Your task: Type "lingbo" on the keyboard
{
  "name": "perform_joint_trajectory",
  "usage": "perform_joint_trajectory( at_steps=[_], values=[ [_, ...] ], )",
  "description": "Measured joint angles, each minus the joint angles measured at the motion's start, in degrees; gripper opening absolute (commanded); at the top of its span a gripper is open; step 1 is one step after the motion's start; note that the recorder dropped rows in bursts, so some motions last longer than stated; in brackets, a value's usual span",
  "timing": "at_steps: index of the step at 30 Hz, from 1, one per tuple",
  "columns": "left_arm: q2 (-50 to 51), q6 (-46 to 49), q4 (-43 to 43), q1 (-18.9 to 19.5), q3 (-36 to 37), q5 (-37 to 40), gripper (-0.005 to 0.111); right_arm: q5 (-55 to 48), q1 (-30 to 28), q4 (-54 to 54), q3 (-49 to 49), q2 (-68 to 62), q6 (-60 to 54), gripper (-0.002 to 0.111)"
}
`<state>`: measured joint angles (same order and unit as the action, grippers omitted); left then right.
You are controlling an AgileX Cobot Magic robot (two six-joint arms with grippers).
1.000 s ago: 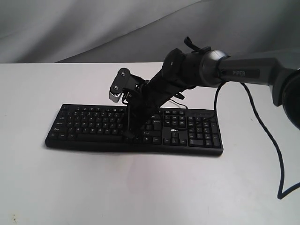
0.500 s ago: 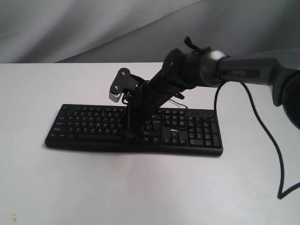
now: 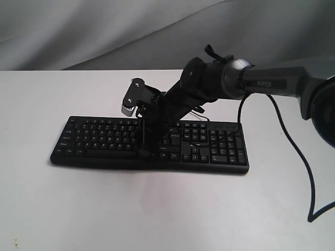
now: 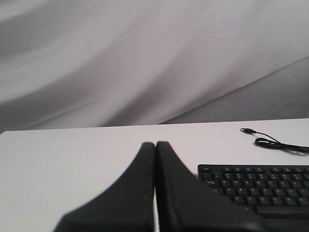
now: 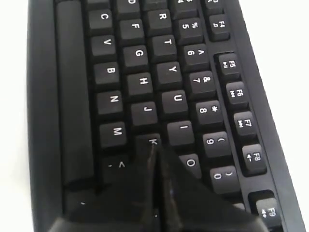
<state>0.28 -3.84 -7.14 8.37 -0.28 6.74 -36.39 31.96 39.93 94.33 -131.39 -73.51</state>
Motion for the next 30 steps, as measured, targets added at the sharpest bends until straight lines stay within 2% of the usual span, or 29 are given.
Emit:
perform_joint_trajectory(
  at_steps=[12, 18, 30],
  values=[
    [0.0, 0.0, 0.0, 0.0, 0.0, 0.0, 0.001, 0.56, 0.0, 0.65, 0.29, 0.07, -0.41, 0.0],
    [0.0, 0.0, 0.0, 0.0, 0.0, 0.0, 0.001, -1.07, 0.6, 1.47, 8.07, -2.84, 0.0, 0.0],
    [0.0, 0.0, 0.0, 0.0, 0.0, 0.0, 0.001, -1.91, 0.6, -1.05, 8.53, -4.62, 1.74, 0.0]
  ],
)
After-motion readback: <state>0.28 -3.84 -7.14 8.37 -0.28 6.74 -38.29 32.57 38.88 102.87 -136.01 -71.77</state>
